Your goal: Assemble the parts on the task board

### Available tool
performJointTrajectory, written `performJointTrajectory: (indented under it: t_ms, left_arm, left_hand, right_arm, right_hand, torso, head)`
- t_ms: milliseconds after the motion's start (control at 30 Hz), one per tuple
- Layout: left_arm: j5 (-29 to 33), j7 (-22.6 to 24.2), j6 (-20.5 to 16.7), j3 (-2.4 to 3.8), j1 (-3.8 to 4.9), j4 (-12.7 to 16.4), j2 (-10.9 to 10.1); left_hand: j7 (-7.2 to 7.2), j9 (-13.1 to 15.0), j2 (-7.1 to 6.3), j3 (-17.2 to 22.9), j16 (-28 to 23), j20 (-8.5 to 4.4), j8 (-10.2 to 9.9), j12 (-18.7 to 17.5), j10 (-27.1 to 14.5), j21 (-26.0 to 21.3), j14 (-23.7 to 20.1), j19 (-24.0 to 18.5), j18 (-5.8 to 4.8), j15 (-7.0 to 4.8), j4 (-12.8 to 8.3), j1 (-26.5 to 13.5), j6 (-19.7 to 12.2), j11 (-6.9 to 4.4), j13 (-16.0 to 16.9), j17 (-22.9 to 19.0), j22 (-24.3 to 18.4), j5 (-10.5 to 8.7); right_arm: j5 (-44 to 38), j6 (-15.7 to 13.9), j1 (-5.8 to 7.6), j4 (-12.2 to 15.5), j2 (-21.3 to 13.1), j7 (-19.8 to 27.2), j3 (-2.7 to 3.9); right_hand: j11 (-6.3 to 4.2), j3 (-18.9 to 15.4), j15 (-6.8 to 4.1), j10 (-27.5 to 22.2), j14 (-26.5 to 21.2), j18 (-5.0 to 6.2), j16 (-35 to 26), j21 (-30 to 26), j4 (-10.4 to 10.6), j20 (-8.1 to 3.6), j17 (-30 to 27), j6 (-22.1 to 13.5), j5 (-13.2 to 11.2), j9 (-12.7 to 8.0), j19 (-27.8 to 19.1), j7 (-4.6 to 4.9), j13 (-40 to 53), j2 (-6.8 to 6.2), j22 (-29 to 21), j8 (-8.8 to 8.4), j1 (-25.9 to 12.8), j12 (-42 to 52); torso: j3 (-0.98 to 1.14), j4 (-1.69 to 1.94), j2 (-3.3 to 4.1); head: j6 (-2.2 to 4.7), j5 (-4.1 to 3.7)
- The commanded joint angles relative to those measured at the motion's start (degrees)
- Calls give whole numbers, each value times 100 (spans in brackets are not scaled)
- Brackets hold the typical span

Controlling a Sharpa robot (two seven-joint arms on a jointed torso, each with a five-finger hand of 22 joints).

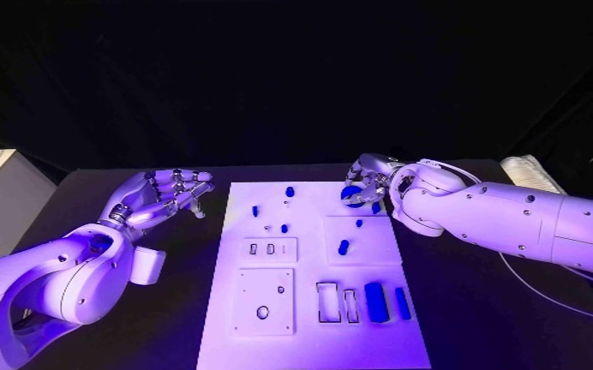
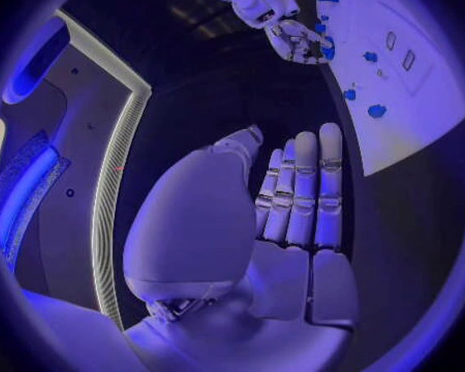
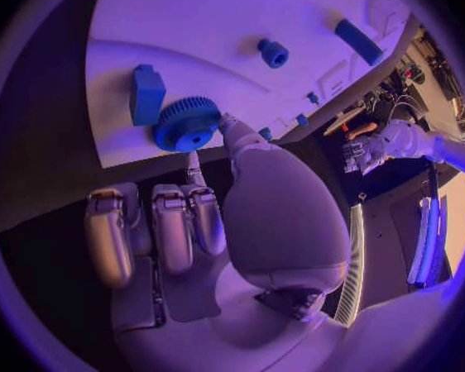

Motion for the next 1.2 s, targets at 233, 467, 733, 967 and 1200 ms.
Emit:
performJointTrajectory:
  t_ms: [233, 467, 733, 967, 1200]
  left_arm:
    - [22, 44, 81, 3, 5, -14, 16]
    - [22, 43, 84, 3, 5, -30, 29]
    - [22, 39, 84, 1, 5, -42, 41]
    - [22, 37, 86, 0, 5, -47, 54]
    - [22, 36, 89, 0, 5, -53, 65]
  left_hand:
    - [6, 8, -14, 29, -38, 16, 16, 1, -46, 28, -25, -41, 77, 16, -4, -51, -28, -12, 7, -6, 5, -38]
    - [6, 8, -14, 29, -38, 16, 16, 1, -46, 28, -25, -41, 77, 16, -4, -51, -28, -12, 7, -6, 5, -38]
    - [6, 8, -14, 29, -38, 16, 16, 1, -46, 28, -25, -41, 77, 16, -4, -51, -28, -12, 7, -6, 5, -38]
    - [6, 8, -14, 29, -38, 16, 16, 1, -46, 28, -25, -41, 77, 16, -4, -51, -28, -12, 7, -6, 5, -38]
    - [6, 8, -14, 29, -38, 16, 16, 1, -46, 28, -25, -41, 77, 16, -4, -51, -28, -12, 7, -6, 5, -38]
  right_arm:
    - [147, -796, -14, 178, -79, 524, 3]
    - [210, -881, 3, 301, -178, 585, 32]
    - [207, -488, 35, 344, -344, 415, 47]
    - [160, -159, 38, 283, -439, 258, 45]
    - [140, -69, 35, 271, -509, 217, 42]
  right_hand:
    - [41, -58, 46, 610, 587, -38, 24, 40, 108, 30, 1506, -44, 15, -2, 600, 5, 1507, -57, 1509, 16, -6, 12]
    - [44, -80, 48, 610, 587, -38, 24, 40, 136, 32, 1506, -52, 2, -4, 600, 7, 1507, -61, 1509, 14, -15, 12]
    - [44, -84, 49, 610, 587, -38, 24, 40, 145, 33, 1506, -52, 20, -4, 600, 6, 1507, -59, 1509, 15, 1, 12]
    - [45, -90, 50, 610, 587, -38, 24, 40, 150, 34, 1506, -54, 28, -5, 600, 7, 1507, -64, 1509, 15, 9, 12]
    - [50, -121, 53, 610, 587, -38, 24, 40, 174, 36, 1506, -79, 21, -10, 600, 14, 1507, -88, 1509, 4, 14, 12]
  torso:
    - [-9, 31, 9]
    - [-12, 36, 13]
    - [-23, 53, 24]
    - [-24, 73, 37]
    - [-34, 100, 47]
  head:
    - [24, -34]
    - [42, -54]
    - [73, -109]
    - [94, -155]
    - [91, -176]
